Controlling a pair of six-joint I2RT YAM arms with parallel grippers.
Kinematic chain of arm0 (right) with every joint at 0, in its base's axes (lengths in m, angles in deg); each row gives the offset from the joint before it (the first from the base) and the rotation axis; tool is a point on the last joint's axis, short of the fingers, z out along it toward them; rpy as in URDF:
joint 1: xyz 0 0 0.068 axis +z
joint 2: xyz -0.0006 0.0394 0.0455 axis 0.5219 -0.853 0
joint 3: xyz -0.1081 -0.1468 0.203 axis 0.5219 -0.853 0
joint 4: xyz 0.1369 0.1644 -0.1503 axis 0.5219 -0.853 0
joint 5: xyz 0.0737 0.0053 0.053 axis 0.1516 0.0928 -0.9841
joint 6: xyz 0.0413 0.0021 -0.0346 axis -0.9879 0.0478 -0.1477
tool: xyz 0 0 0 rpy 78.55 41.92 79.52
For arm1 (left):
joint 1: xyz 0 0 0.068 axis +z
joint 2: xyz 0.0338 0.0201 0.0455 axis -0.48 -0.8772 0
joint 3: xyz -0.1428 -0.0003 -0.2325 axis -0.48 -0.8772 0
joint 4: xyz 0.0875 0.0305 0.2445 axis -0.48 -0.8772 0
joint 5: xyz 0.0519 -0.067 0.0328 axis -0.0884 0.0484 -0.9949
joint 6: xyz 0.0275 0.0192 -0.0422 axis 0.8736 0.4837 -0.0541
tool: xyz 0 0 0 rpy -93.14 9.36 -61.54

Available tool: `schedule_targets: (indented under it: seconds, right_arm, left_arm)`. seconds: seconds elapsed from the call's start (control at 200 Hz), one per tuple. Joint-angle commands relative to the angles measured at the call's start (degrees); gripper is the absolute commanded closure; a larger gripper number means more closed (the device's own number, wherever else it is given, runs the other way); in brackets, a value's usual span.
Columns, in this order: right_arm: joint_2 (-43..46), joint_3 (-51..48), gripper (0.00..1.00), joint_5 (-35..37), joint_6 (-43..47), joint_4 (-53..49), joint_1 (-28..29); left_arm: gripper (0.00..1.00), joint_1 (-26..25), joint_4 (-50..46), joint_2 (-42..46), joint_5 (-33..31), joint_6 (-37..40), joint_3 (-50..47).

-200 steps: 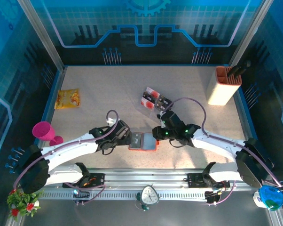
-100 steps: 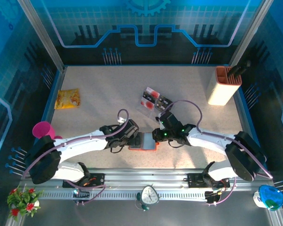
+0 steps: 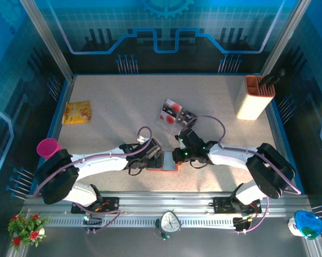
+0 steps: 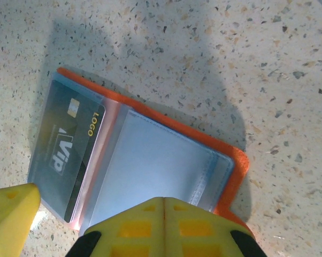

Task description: Put the credit cards into the card holder

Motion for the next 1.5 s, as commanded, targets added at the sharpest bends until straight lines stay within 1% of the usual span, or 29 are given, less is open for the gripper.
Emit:
schedule_targets:
  seconds: [0.0, 0.39, 0.875, 0.996, 1.116, 1.176, 1.286, 1.336, 1.396, 1.496]
  right_arm:
    - [-1.7, 1.6, 0.95, -0.9, 1.2, 0.7, -0.5]
    - [-7.3, 2.1, 0.97, -4.0, -0.2, 3.7, -0.5]
    - [-6.5, 1.4, 0.99, -4.6, -1.8, 5.4, -0.5]
    - [-5.5, 1.4, 0.99, -4.5, -1.8, 5.0, -0.5]
    - [-2.5, 1.3, 0.99, -3.2, -1.8, 3.3, -0.7]
    - [-0.5, 1.1, 0.95, -2.1, -2.3, 2.5, -0.7]
    - [2.5, 0.6, 0.79, -0.4, -3.4, 1.1, -0.6]
    - [3.1, 0.3, 0.74, 0.2, -3.8, 1.1, -0.5]
    - [3.3, 0.1, 0.71, 0.5, -3.9, 1.0, -0.4]
    - [2.1, 0.5, 0.70, 0.6, -4.0, 0.9, -0.5]
  left_arm:
    - [0.01, -0.5, 1.0, -1.1, -0.5, 0.7, 1.8]
    - [0.01, -0.8, 2.4, -2.5, 0.1, 1.2, 2.4]
    - [0.01, -2.1, 4.2, -6.5, 0.3, 1.1, 2.6]
    - [0.01, -2.4, 3.5, -7.6, -0.8, 0.9, 2.6]
    - [0.01, -2.5, 1.6, -8.1, -2.5, -0.4, 2.5]
    - [0.01, -2.6, 1.2, -8.3, -2.8, -0.9, 2.2]
    - [0.01, -2.6, 1.8, -8.4, -2.8, -1.7, 1.4]
    - [0.01, -2.7, 2.0, -8.4, -2.8, -1.9, 1.1]
    - [0.01, -2.7, 2.2, -8.5, -2.8, -2.1, 0.8]
    - [0.01, -2.7, 2.5, -8.4, -2.8, -2.1, 0.6]
